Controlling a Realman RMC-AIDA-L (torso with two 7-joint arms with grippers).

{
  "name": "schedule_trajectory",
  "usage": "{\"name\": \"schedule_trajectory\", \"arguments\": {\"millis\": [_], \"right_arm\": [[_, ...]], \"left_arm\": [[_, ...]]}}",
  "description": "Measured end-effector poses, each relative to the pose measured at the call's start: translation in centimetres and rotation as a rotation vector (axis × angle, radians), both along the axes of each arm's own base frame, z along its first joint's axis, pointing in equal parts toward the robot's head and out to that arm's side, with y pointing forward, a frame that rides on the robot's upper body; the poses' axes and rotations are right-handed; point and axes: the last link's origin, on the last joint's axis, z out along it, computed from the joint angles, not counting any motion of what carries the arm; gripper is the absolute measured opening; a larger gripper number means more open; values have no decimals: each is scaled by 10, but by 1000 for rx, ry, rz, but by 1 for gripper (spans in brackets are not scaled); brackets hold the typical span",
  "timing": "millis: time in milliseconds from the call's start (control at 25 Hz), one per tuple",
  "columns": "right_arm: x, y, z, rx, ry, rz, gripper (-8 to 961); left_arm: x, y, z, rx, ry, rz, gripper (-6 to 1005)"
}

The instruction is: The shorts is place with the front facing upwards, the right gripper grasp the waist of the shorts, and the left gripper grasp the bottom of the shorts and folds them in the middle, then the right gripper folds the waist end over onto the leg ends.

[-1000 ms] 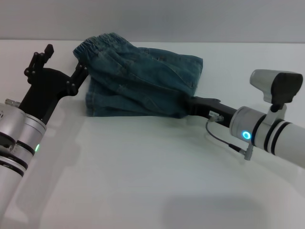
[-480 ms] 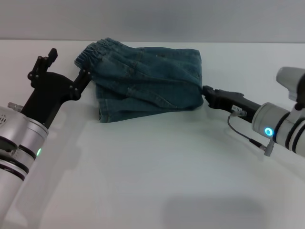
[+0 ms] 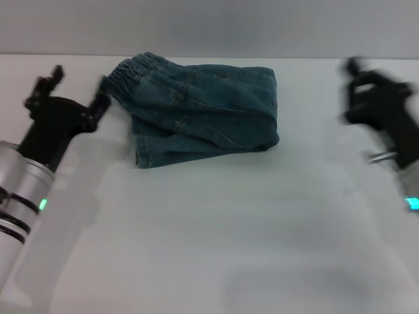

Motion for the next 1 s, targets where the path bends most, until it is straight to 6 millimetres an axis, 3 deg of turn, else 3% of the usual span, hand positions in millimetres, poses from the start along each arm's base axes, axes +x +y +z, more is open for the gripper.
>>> {"name": "schedule_trajectory", "arguments": {"millis": [160,360,680,1000], "right_arm": [[27,-19,38,269,41,-78,49],[65,-30,63,407,88,-244,52],[86,-44,67,421,87,-321,56],[88,-49,65,394,144,-317,336]], "left_arm": [[-10,3,14,49,-61,44,785],[-20,4,21,71,-86,82,784],[-31,10,31,106,-81,129,802],[-38,12,36,105,-135,155,822]]}}
